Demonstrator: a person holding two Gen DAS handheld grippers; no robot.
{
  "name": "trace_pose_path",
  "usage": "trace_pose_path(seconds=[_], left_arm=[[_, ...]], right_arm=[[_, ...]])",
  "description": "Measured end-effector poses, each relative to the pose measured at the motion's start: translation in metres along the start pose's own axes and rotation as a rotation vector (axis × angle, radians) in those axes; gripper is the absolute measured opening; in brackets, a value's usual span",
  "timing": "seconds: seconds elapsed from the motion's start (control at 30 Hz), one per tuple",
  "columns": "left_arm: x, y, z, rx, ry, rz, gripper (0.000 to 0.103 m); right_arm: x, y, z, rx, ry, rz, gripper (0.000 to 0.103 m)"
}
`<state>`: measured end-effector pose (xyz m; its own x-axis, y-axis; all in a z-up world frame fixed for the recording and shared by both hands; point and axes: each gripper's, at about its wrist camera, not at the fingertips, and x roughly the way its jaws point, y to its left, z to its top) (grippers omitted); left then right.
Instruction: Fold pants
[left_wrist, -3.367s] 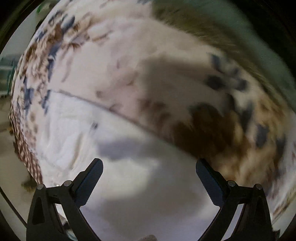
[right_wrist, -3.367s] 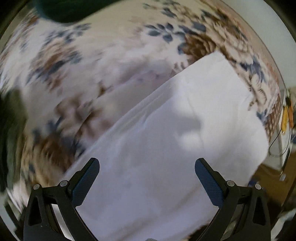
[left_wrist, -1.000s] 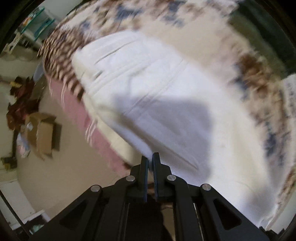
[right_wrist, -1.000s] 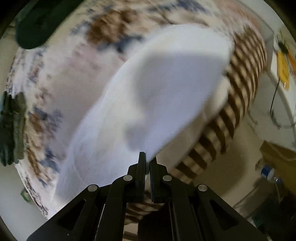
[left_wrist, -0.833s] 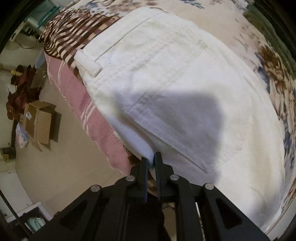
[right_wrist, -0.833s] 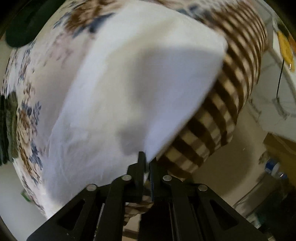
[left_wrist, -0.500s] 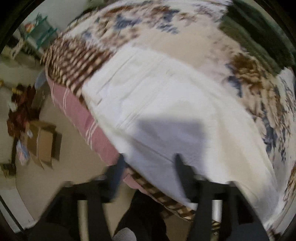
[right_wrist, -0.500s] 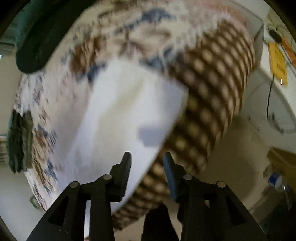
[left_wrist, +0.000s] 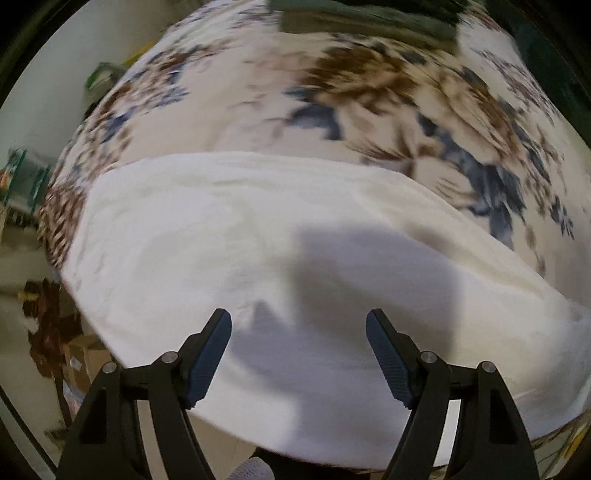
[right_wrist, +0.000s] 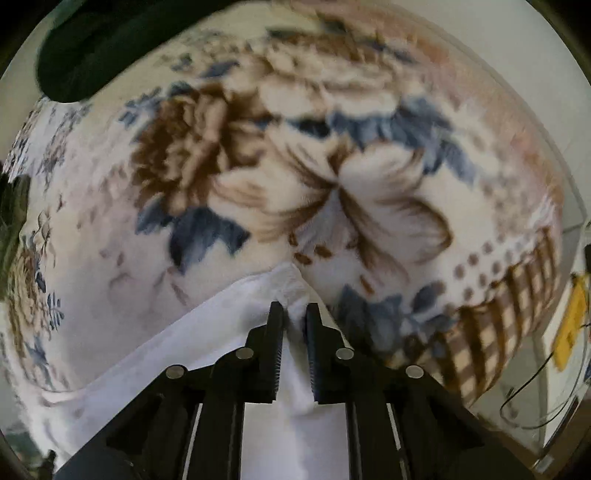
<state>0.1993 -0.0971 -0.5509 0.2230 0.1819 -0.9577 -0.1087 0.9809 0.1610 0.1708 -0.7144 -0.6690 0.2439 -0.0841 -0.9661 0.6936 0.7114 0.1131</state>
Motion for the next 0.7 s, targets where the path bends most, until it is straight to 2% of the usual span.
trace_pose_path(seconds=[0.1, 0.27, 0.4, 0.43, 0.47, 0.53, 0.57, 0.63, 0.7], left_arm=[[0.005, -0.014, 0.004, 0.030, 0.003, -0.001, 0.074], [0.004, -0.020, 0.009, 0.045, -0.015, 0.004, 0.074], [0.004, -0.026, 0.016, 0.045, -0.025, 0.000, 0.074], [0.006, -0.028, 0.019, 0.047, -0.022, -0.004, 0.074], [0.009, -0.031, 0.022, 0.051, -0.015, -0.003, 0.074], [0.021, -0.037, 0.024, 0.071, 0.013, 0.009, 0.074], [0.029, -0.039, 0.025, 0.075, 0.043, 0.020, 0.074], [0.031, -0.039, 0.026, 0.067, 0.053, 0.004, 0.074], [0.021, -0.037, 0.024, 0.060, 0.032, -0.031, 0.074]], right_arm=[[-0.027, -0.005, -0.004, 0.022, -0.091, 0.001, 0.007], [-0.053, -0.012, -0.007, 0.031, -0.175, -0.019, 0.007], [-0.045, -0.006, -0.010, 0.028, -0.176, -0.039, 0.007], [-0.036, -0.007, -0.007, 0.032, -0.159, -0.044, 0.007], [-0.020, -0.009, -0.004, 0.039, -0.102, -0.042, 0.008], [0.004, -0.015, -0.003, 0.072, -0.002, -0.011, 0.017], [0.011, -0.023, -0.003, 0.104, 0.041, 0.013, 0.029], [0.000, -0.048, -0.010, 0.215, 0.035, 0.117, 0.040], [-0.023, -0.072, -0.026, 0.285, -0.014, 0.162, 0.053]])
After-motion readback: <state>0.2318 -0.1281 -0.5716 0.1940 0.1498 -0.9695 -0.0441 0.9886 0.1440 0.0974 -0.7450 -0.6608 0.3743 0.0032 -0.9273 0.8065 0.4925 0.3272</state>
